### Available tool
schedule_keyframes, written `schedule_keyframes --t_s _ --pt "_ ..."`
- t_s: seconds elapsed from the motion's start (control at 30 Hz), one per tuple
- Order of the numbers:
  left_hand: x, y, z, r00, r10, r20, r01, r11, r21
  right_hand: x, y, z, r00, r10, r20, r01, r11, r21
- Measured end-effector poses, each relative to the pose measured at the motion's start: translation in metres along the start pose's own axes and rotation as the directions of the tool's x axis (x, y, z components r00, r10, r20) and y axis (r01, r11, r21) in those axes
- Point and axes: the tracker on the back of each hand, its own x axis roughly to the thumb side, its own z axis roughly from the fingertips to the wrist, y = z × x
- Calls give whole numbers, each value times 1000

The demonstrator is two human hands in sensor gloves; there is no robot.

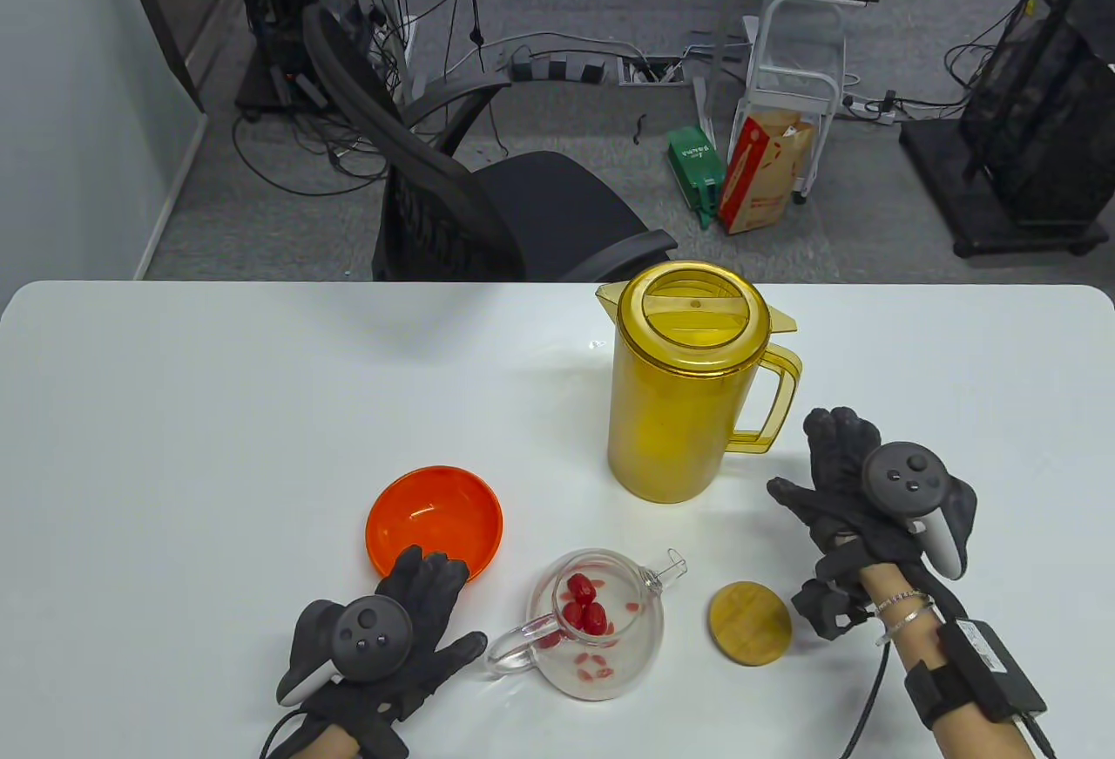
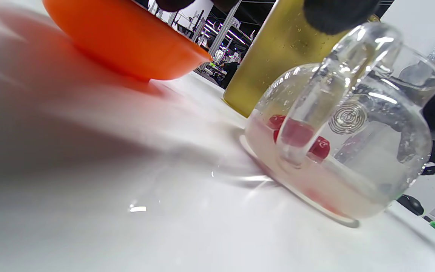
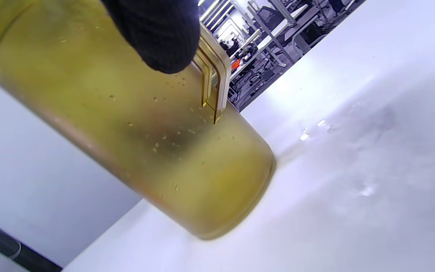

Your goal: Make wolfberry and red date tea

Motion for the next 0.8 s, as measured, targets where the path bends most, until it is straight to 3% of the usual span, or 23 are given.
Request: schedule_keyframes --t_s 0.2,0.53,0.8 --pt "0 -1 0 1000 2 3 -2 1000 -6 9 5 30 975 214 60 -218 973 75" --pt "1 -2 -1 1000 5 9 -4 1000 -11 9 49 66 966 229 120 -253 933 255" --pt "1 1 0 1000 3 18 -4 1000 12 3 83 68 949 277 149 -314 873 372"
